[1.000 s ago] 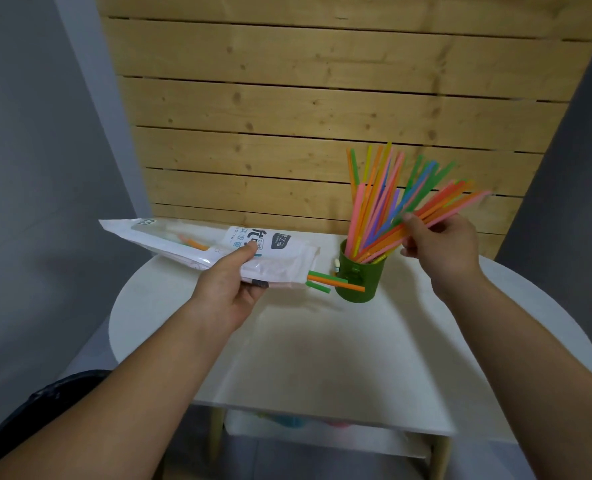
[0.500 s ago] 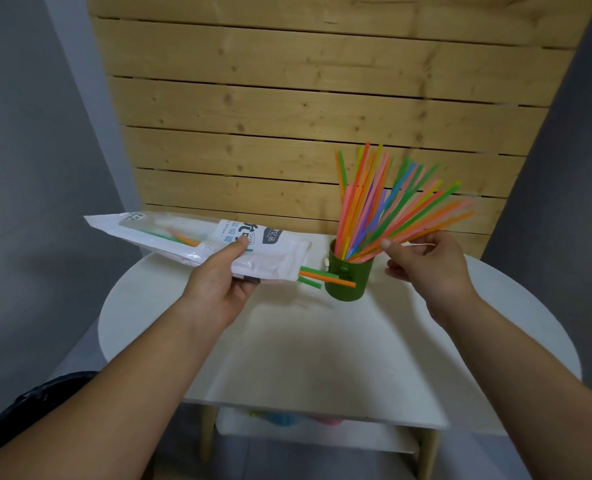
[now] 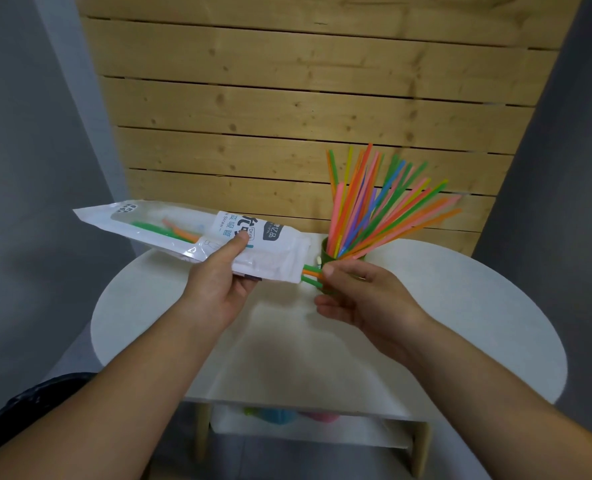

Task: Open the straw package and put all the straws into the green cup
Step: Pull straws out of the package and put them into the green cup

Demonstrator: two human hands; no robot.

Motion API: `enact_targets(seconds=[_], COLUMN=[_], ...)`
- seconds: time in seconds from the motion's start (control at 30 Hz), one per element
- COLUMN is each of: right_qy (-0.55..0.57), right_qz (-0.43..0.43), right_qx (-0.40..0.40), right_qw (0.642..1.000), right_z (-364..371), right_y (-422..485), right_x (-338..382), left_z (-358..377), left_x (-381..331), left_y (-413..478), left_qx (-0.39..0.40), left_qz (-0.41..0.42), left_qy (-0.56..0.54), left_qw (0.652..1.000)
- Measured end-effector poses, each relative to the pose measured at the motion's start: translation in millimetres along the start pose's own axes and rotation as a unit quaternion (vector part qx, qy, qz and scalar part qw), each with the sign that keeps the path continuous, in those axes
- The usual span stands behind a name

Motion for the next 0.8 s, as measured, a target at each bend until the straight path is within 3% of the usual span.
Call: enact_targets(seconds=[0.57,0.8], right_qy=[0.035,0.130], right_qz=[-0.030,0.016], right_qx=[-0.099,-0.084], right_qw=[0.994,0.988], right_z=[-1,-8], right_y=[5,7], right_x=[13,17], left_z=[-6,-6], left_x=[-1,1], left_y=[2,3], left_qx=[-0.006,-0.009], left_qz=[0.004,-0.005], left_qy=[-0.001,-0.005], left_qw=[1.000,1.000])
Point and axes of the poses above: each hand's wrist, its own y-axis towards the middle knuckle, its own z-axis out of the palm, x = y × z, the point moved 3 cm from there along y, towards the middle knuckle, and after that the axes turned 15 degrees about -z, right-handed, at the moved point
